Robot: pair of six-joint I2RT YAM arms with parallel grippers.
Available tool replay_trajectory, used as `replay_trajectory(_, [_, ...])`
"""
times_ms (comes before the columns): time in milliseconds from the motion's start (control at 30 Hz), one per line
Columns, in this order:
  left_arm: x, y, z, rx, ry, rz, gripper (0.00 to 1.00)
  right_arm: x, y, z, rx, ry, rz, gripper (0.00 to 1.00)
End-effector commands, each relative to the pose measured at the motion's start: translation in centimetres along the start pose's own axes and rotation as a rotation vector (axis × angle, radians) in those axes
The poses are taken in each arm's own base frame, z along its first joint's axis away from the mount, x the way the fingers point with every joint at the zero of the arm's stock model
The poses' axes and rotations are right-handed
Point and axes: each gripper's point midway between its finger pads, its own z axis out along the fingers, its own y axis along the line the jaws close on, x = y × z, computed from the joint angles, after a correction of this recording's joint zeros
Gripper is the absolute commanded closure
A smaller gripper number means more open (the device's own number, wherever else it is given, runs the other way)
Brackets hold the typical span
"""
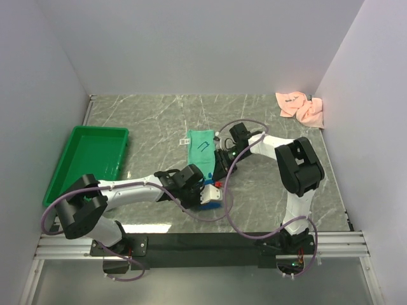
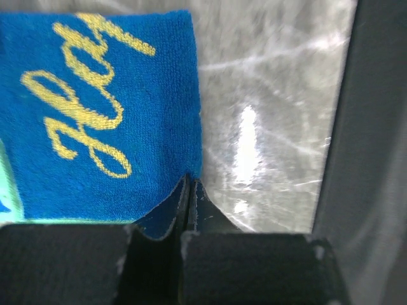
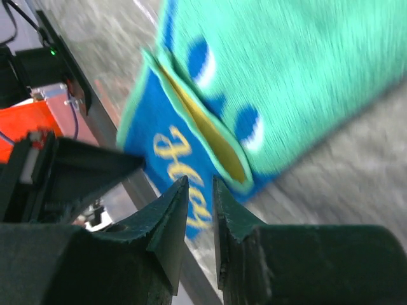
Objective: Roll the towels
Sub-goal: Roll the towel
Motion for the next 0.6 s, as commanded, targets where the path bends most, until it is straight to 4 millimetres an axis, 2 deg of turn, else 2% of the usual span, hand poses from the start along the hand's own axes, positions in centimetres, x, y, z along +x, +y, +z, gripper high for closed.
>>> replay_trajectory(0, [-3.5, -1.3, -1.9, 0.104, -0.107, -0.020, 0.99, -2.3, 1.6, 0.2, -0.015, -0.040, -0.072, 0.71])
replay_trajectory(67, [-3.8, -1.0, -2.3, 0.120, -0.113, -0.043, 0.99, -2.2, 1.6, 0.9, -0.015, -0.028, -0.076, 0.71])
replay_trajectory(233, [-3.7, 0.2, -2.8, 0.149, -0.124, -0.108, 0.99, -0.3, 0.6, 3.1, -0.001, 0.044, -0.060, 0.72])
replay_trajectory(333, [-3.8, 2.2, -3.4, 0.126, -0.147, -0.156, 1.00, 0.6, -0.1, 3.5, 0.004, 0.071, -0.050, 0.73])
replay_trajectory(400, [-3.8, 2.8, -3.4, 0.123, -0.148, -0.173, 0.99, 1.0, -0.6, 3.8, 0.006, 0.086, -0.037, 0.73])
replay_trajectory(567, [-4.3, 5.4, -3.3, 0.083, -0.180, -0.226, 0.99, 1.0, -0.4, 3.8, -0.013, 0.100, -0.041, 0.73])
